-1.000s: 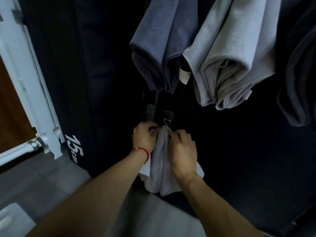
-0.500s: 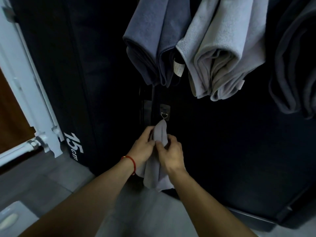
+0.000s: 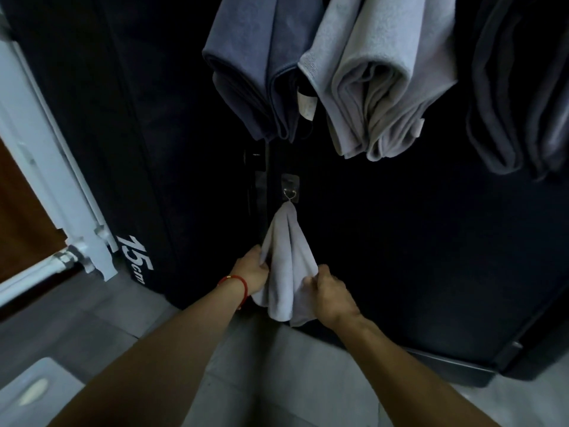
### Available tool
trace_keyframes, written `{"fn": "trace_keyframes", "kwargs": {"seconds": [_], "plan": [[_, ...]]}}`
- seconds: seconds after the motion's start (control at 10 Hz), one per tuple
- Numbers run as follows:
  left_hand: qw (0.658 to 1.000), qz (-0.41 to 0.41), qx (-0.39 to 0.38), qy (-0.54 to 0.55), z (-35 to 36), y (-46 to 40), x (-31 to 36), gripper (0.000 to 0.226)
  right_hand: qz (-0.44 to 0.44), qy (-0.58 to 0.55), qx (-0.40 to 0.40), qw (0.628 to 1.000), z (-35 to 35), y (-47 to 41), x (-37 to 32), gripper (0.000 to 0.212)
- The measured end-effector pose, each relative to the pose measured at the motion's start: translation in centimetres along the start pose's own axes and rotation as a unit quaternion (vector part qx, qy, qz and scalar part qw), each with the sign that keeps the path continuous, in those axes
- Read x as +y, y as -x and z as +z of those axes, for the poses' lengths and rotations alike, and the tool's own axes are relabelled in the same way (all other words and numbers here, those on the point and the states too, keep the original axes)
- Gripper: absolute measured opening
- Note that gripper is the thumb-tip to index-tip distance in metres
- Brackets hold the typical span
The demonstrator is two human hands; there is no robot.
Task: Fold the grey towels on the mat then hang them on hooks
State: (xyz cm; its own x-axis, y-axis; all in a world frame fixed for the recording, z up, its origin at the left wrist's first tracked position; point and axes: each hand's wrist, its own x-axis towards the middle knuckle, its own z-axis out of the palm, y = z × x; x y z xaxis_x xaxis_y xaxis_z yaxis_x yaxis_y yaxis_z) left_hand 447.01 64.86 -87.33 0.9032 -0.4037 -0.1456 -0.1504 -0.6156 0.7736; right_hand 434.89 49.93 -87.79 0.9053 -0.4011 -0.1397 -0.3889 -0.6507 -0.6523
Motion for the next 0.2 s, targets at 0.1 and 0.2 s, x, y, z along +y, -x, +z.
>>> {"fn": "trace_keyframes", "kwargs": {"seconds": [0.1,0.2], "plan": [[0.999,-0.014,-0.012,0.033,-0.2,0.6,-0.4,0.03,-0.017,0.032,0.013,0.999,-0.4,1.0,0.7,0.027],[0.998,0.007,0.042,0.035,-0.3,2.7,-0.5,0.05,-0.067,0.105,0.058,0.991,-1.3,2.4,1.7,0.043]]}}
